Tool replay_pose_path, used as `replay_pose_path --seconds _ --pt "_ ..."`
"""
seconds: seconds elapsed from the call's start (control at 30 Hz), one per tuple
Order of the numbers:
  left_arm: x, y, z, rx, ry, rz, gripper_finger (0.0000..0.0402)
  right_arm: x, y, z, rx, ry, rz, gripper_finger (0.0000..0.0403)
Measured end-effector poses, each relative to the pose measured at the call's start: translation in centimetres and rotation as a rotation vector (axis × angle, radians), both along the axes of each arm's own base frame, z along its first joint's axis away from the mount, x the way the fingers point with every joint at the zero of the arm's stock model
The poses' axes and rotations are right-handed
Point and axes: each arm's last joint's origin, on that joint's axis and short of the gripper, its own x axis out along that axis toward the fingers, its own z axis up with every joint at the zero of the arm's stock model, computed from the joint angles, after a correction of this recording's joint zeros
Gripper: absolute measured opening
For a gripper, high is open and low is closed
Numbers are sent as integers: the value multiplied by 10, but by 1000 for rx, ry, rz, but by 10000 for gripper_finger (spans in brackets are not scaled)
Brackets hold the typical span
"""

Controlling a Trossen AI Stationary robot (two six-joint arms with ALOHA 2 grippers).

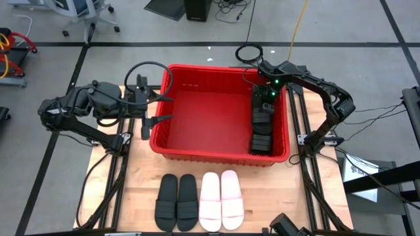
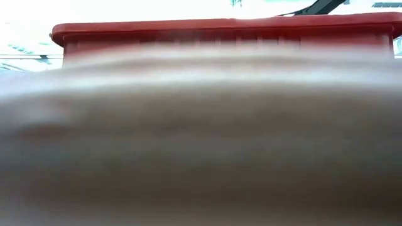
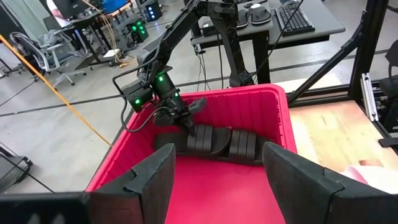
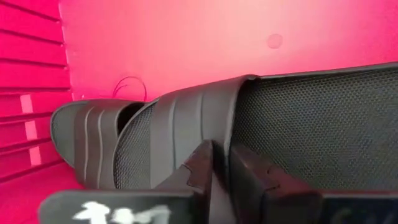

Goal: Pick and place slides into bin
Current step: Put the black slide into the red bin, then put the pink slide into the red bin

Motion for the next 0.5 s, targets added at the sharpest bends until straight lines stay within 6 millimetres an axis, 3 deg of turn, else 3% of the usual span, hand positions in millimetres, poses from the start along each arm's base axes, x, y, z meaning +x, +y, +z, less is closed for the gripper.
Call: replay_pose_path --seconds 0.5 --pt "0 0 0 -22 -2 7 241 3 -2 0 -10 -5 -51 146"
